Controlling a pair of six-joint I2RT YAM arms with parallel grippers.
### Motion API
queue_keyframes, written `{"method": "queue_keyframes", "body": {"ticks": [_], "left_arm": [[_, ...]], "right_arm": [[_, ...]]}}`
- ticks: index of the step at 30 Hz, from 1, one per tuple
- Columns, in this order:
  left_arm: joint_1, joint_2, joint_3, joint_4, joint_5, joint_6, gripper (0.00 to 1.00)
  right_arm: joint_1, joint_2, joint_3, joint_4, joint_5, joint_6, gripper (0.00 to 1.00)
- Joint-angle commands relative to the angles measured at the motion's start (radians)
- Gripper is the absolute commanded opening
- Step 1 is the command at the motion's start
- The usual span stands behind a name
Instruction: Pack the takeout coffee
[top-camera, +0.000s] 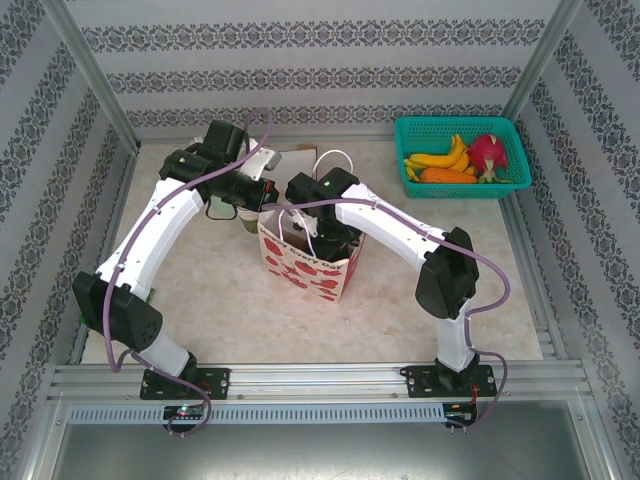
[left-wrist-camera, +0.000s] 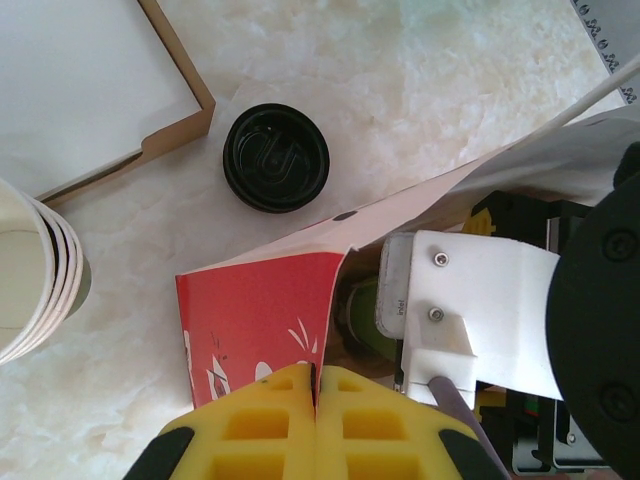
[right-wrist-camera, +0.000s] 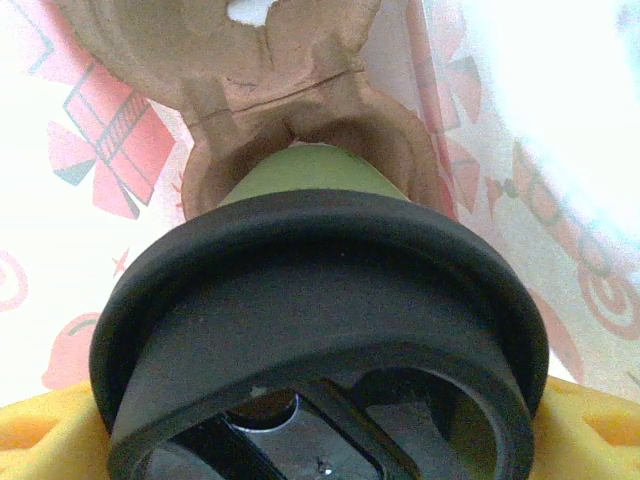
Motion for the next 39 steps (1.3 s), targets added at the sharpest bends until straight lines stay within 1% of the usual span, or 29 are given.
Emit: {"method": "queue_keyframes", "body": {"ticks": [1,23,30,39], "left_arm": [[0.012,-0.032,-0.008,0.022,0.022,0.017,0.00],[0.011,-0.021,-0.012,0.021,0.022,0.018,0.00],[0.012,-0.021,-0.011,0.022,0.022,0.016,0.00],[0.012,-0.023,-0.011,0.020,0.022,0.019,0.00]], "right_arm": [[-0.007,-0.004,-0.015,-0.003,-0.007,0.003,0.57],[-0.007,0.012,-0.016,-0.002,-0.010,-0.006,0.57],[-0.007,0.012,-0.026,0.007,0.017,0.002,0.57],[-0.012,0.001,-0.047,0.027,0.017,0.012,0.57]]}}
